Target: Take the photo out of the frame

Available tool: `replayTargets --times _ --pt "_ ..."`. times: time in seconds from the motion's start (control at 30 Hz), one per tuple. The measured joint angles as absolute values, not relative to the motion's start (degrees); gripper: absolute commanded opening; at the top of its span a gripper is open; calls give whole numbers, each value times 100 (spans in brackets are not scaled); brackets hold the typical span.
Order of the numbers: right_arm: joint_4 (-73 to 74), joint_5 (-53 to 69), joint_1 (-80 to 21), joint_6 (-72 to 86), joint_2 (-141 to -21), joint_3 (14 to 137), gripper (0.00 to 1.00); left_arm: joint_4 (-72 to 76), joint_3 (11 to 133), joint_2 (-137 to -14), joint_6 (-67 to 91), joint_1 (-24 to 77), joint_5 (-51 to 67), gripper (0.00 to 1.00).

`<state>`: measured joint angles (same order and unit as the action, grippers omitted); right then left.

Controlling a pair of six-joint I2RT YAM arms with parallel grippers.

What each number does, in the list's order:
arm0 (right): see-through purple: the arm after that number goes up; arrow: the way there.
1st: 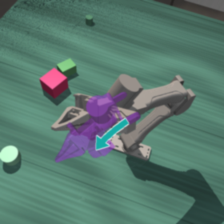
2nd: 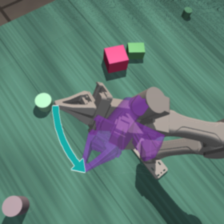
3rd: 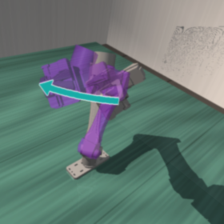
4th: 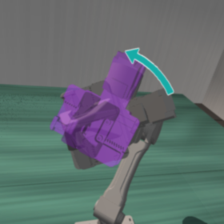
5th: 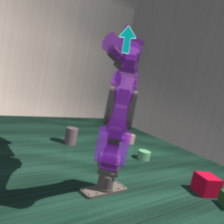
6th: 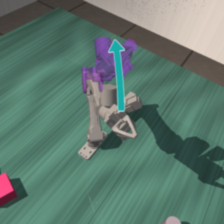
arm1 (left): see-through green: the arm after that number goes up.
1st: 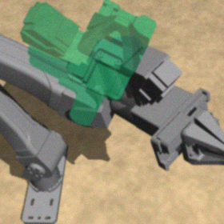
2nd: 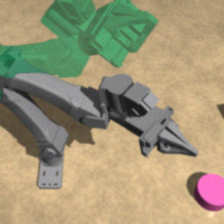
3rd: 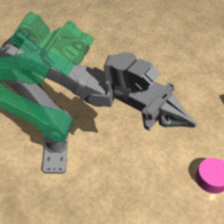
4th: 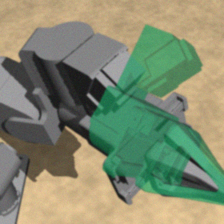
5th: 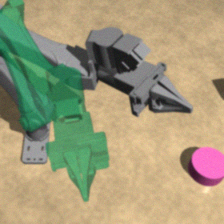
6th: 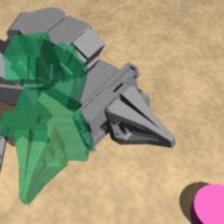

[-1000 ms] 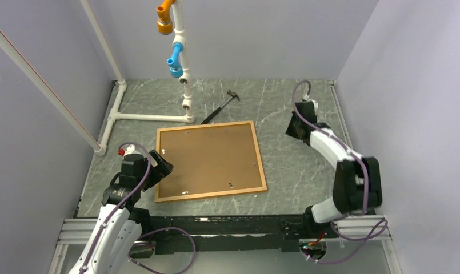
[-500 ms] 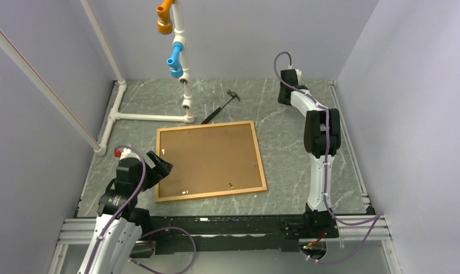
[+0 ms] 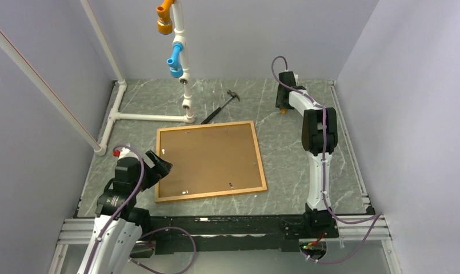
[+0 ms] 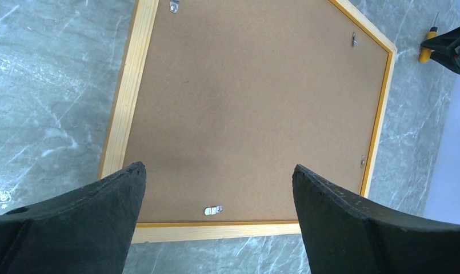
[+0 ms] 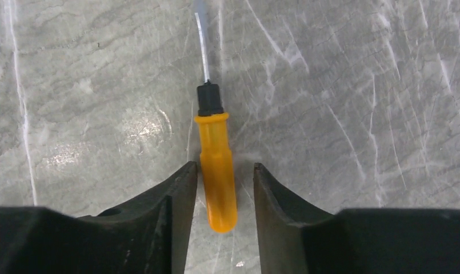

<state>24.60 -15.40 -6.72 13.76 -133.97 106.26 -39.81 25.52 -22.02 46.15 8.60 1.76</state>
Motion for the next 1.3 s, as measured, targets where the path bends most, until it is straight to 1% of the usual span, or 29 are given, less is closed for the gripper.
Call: replayTargets --times 0.07,0.3,0.37,0.43,0.53,0.6,0.7,0.9,0.97,1.1,1.23,1.3 --pt "2558 -1531 -672 1321 -13430 10731 48 -3997 2580 -2202 4613 860 178 99" --pt "2906 -1437 -690 1197 -13402 11041 66 -4032 2670 -2217 4587 860 244 99" --pt "2995 -1433 -731 1205 -13168 10892 70 -4025 2679 -2259 4569 860 305 99" --pt "2993 -1426 -794 1225 -12682 10449 71 -4016 2681 -2314 4569 860 392 99" --pt "2869 -1398 -1061 1275 -11640 9459 71 -3970 2679 -2405 4571 860 593 99" --pt "2724 -1369 -1428 1313 -10958 8794 67 -3889 2670 -2499 4576 860 777 99" --pt "2285 -1225 -2434 1323 -10116 7743 66 -3732 2663 -2672 4582 860 1015 99" --pt "1728 -816 -4762 1144 -9268 5894 67 -3640 2663 -3039 4598 860 1219 99" --pt "1684 -622 -5288 980 -8973 5483 66 -3642 2663 -3103 4619 860 1212 99" --pt "1452 -270 -6086 528 -8458 5100 64 -3645 2663 -3140 4722 860 1166 99" --pt "1280 -99 -6589 60 -8508 5122 62 -3673 2663 -3212 4917 860 1125 99" --pt "1286 -1 -6731 -121 -8676 5216 60 -3706 2663 -3253 4989 860 1118 99"
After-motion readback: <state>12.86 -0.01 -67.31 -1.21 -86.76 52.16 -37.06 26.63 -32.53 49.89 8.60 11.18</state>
